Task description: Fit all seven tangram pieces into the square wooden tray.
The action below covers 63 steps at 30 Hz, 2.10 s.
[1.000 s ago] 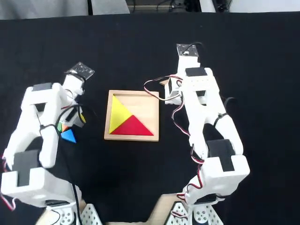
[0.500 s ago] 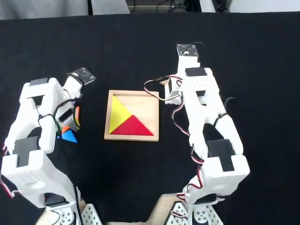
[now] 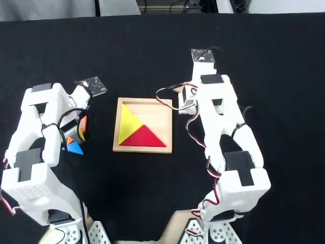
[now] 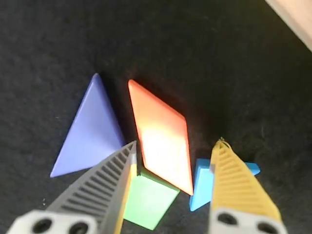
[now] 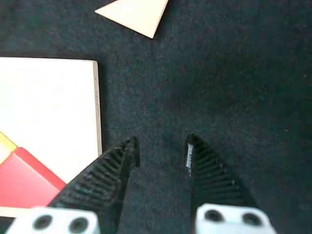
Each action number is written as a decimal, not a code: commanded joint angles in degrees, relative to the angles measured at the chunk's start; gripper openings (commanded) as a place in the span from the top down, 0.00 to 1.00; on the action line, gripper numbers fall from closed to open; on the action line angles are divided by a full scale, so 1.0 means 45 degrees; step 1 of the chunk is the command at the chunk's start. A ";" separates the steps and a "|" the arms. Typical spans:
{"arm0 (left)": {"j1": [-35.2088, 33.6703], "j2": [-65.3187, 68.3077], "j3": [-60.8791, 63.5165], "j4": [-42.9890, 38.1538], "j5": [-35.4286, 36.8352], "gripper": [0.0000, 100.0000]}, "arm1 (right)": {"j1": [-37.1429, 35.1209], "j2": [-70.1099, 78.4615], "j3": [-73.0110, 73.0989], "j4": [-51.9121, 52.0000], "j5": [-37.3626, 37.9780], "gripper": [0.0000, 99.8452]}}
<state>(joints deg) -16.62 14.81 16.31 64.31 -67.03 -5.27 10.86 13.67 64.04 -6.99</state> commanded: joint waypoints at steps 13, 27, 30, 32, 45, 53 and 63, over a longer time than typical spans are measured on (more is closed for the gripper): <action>0.0283 0.2540 -0.3741 0.2247 -0.0195 0.75 | 0.0156 -0.0772 0.0107 -0.0586 0.0098 0.83; 0.0303 0.2676 -0.4230 0.2755 -0.0508 0.93 | 0.0156 -0.0772 0.0107 -0.0586 0.0098 0.83; 0.0322 0.2676 -0.4230 0.2755 -0.0645 0.89 | 0.0156 -0.0772 0.0107 -0.0586 0.0098 0.83; 0.0498 0.2676 -0.4054 0.2755 -0.0723 0.89 | 0.0156 -0.0772 0.0107 -0.0586 0.0098 0.83; 0.1143 0.2676 -0.2960 0.1719 -0.0195 0.81 | 0.0234 -0.0772 0.0107 -0.0547 0.0098 0.83; 0.1162 0.2676 -0.2960 0.0918 0.0234 0.78 | 0.0234 -0.0772 0.0107 -0.0547 0.0117 0.83; 0.1162 0.2676 -0.2862 0.1074 -0.0762 0.97 | 0.0234 -0.0772 0.0107 -0.0567 0.0117 0.83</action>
<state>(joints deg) -12.22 27.12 3.47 69.76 -69.58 -5.27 10.86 14.46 62.29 -6.99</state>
